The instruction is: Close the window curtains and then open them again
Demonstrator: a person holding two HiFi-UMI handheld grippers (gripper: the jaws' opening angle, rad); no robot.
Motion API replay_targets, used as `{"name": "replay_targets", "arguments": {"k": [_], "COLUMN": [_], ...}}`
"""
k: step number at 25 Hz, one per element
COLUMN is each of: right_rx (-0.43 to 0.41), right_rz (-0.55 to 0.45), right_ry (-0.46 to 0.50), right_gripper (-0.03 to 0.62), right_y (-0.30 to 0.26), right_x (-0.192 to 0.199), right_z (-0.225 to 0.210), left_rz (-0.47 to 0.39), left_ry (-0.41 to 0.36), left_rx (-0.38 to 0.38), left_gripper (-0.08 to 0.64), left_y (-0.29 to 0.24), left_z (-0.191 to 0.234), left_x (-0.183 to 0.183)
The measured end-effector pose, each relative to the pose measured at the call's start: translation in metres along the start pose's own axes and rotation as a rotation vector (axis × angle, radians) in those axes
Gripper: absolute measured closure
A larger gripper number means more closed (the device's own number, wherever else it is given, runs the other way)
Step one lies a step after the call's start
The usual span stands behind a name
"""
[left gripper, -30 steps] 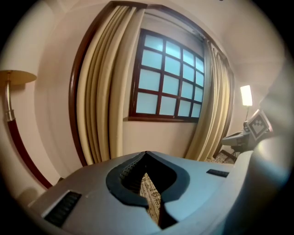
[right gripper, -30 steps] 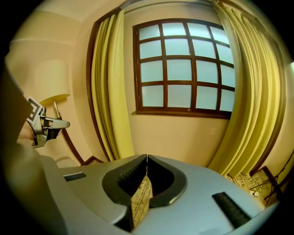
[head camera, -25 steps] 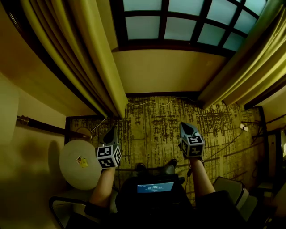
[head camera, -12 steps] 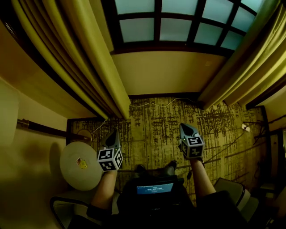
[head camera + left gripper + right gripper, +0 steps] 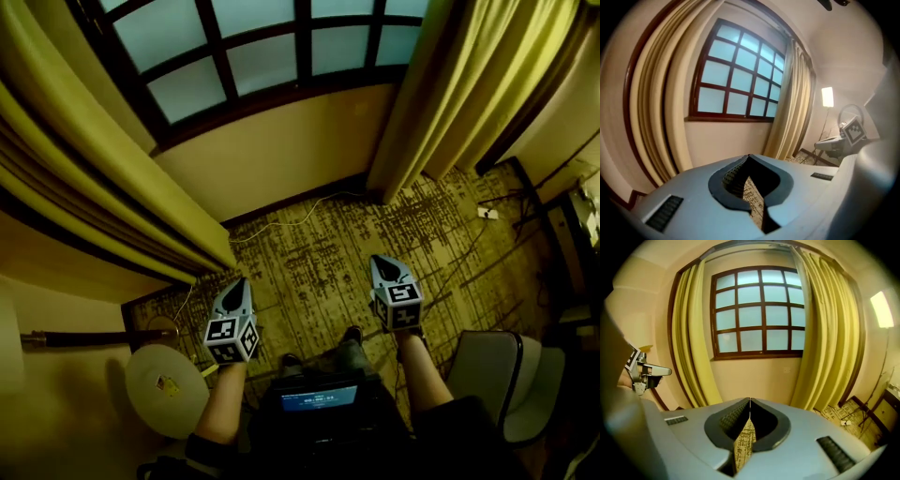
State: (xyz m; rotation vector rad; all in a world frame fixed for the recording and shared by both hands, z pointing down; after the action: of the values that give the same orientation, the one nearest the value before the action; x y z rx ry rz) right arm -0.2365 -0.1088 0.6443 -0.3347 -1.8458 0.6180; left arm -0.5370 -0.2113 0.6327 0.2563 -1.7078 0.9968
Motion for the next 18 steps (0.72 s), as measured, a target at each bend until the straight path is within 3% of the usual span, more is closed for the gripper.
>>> {"name": "replay_targets", "arguments": {"k": [9, 13, 18], "right_rx": [0.256, 0.314, 0.326], "right_rz": [-0.1, -0.132, -0.15], "right_ry": [-0.186, -0.233, -0.262], "right_gripper": [0.574, 0.574, 0.574], "right_y": [0.081, 0.109, 0.121], "right_x": [0.017, 0.018, 0.014], "right_z": [-0.15, -0.191, -0.24], "left_rz": [-0.032, -0.042, -0.067], "left_ry": [-0.156, -0.214, -0.226], "left_rx": [0.31, 0.391, 0.425], "left_gripper": [0.569, 0.569, 0.569], "left_y": [-0.084, -0.11, -0.136], "left_z": [-0.15, -0.205, -0.254], "left_x": [-0.068, -0.085, -0.111]}}
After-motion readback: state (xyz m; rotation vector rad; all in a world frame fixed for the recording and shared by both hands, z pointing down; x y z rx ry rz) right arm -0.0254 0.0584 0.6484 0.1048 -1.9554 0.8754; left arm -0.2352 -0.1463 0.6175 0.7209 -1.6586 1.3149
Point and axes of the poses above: the fingertips, and each gripper's own axes: y backward along the fingers, z to its left, x out of its underside, the point moved 1 cm from there along y, backward along the fingers, and after that the axes turned 15 degrees about -y, right-handed, at the moved point
